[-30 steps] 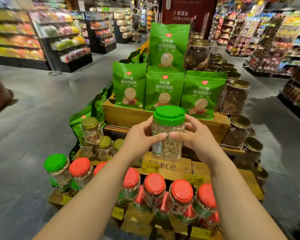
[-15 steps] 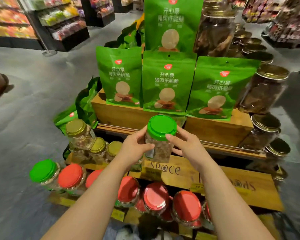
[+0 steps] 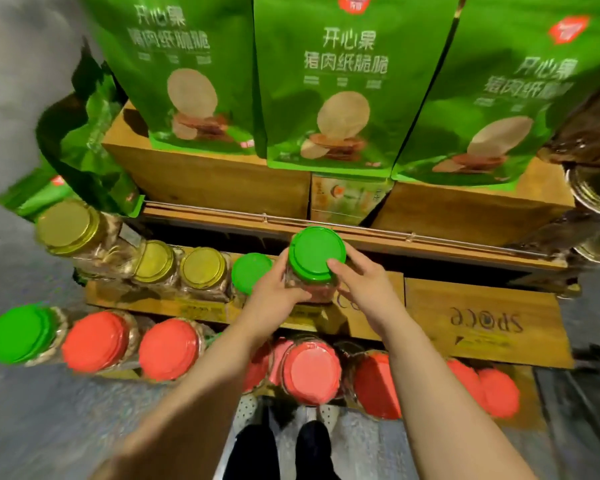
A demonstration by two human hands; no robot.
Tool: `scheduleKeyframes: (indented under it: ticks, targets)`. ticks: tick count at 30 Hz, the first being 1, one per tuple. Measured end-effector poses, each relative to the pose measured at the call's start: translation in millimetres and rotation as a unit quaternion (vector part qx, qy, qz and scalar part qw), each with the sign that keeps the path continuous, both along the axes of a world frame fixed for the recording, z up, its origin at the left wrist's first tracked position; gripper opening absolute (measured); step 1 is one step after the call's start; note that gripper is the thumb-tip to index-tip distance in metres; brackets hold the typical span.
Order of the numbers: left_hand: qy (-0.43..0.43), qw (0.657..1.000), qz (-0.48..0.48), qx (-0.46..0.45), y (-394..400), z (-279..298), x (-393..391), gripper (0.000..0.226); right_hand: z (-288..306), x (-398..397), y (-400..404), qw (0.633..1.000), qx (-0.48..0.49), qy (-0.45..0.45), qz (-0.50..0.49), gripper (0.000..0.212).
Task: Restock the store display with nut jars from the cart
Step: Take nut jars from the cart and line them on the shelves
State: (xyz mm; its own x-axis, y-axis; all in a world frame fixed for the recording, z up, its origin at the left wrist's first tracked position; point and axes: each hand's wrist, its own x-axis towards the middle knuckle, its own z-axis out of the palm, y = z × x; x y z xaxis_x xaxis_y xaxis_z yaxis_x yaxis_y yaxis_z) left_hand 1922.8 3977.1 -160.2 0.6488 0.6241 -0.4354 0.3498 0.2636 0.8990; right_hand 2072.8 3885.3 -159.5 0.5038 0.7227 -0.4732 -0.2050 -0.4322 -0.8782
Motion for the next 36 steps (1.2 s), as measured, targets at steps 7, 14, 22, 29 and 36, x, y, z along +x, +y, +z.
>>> scheduleKeyframes:
  ticks: [7, 14, 22, 29, 36]
  targets:
    - [0.004, 1.0, -0.01, -0.008, -0.3, -41.1, 3.5, 0.103, -52.4, 0.6, 0.6, 0.999, -0.043, -0.007, 0.0, 0.045]
    - [0.019, 0.998, -0.046, 0.034, 10.6, -62.7, 16.6, 0.08, -70.2, 16.1, 9.0, 0.999, -0.039, 0.006, -0.012, 0.053]
    - [0.039, 0.997, -0.059, -0.013, 10.4, -76.4, 18.9, 0.097, -77.9, 20.8, 6.6, 0.999, -0.04, -0.017, -0.005, 0.053]
    - [0.098, 0.994, -0.04, -0.004, 6.9, -78.2, 27.3, 0.07, -100.0, 16.9, 12.3, 0.999, -0.046, 0.012, -0.01, 0.056]
    - [0.156, 0.987, -0.029, -0.023, -0.8, -96.8, 22.5, 0.061, -117.3, 8.1, 10.1, 0.998, -0.064, 0.022, -0.002, 0.057]
